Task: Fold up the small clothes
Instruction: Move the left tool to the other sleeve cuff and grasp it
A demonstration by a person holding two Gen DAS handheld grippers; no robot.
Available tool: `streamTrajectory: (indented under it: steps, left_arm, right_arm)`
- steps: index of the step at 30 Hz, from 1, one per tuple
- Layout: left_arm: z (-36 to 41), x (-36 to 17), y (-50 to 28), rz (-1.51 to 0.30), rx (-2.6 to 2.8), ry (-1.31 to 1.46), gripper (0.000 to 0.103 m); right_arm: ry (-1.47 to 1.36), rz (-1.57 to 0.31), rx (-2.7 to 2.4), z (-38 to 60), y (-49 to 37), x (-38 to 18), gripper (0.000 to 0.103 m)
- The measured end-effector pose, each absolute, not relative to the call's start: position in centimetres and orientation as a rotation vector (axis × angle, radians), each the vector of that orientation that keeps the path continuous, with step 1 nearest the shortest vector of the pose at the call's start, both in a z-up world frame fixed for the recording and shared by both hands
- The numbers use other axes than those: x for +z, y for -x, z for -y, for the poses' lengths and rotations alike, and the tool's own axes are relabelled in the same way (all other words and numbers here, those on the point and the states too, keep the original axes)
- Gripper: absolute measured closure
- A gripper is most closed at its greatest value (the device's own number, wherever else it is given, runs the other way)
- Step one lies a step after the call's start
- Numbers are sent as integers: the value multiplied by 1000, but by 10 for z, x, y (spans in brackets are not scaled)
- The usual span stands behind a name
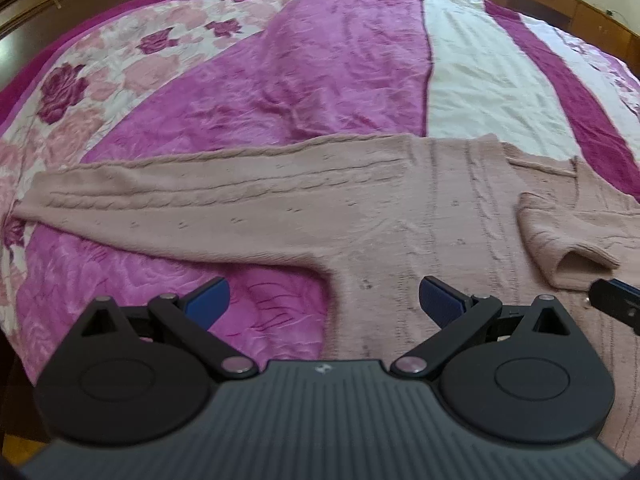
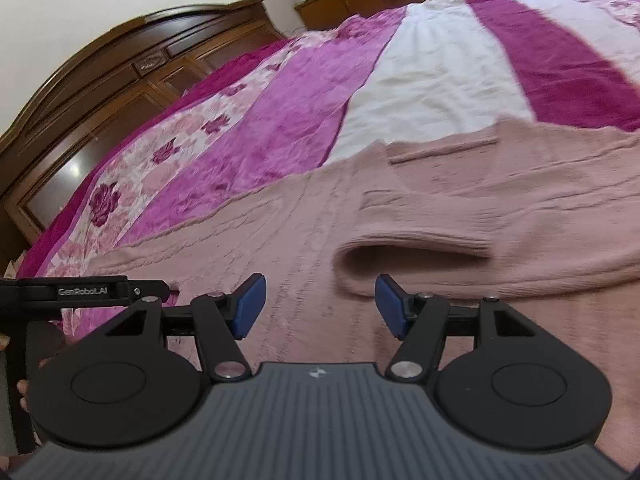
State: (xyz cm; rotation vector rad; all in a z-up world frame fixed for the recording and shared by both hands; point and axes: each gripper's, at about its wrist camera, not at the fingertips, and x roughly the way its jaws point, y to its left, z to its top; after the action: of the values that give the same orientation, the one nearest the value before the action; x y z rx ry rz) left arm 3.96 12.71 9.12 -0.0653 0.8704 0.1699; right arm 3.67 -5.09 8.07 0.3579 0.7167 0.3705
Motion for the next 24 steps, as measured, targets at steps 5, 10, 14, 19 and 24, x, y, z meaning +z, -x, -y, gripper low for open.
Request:
streamTrajectory:
  steps: [5, 10, 14, 19, 24]
  left_arm:
    - [-106, 98, -43, -853, 117, 47, 0]
    - [-71, 101, -50, -836, 37, 4, 0]
    - [-38, 98, -57, -823, -32, -38, 0]
    - [-1, 86, -72, -817, -110, -109, 0]
    - [29, 69, -86, -797, -186, -200, 0]
  right_arm:
    - [-363, -685, 288, 88, -18, 97, 35]
    - [-375, -657, 179, 129, -10, 102, 34]
    - [-395, -655, 110, 159, -14, 97, 34]
    - [-386, -672, 53, 184, -23, 88, 34]
    - [-377, -680, 0, 201, -38, 78, 34]
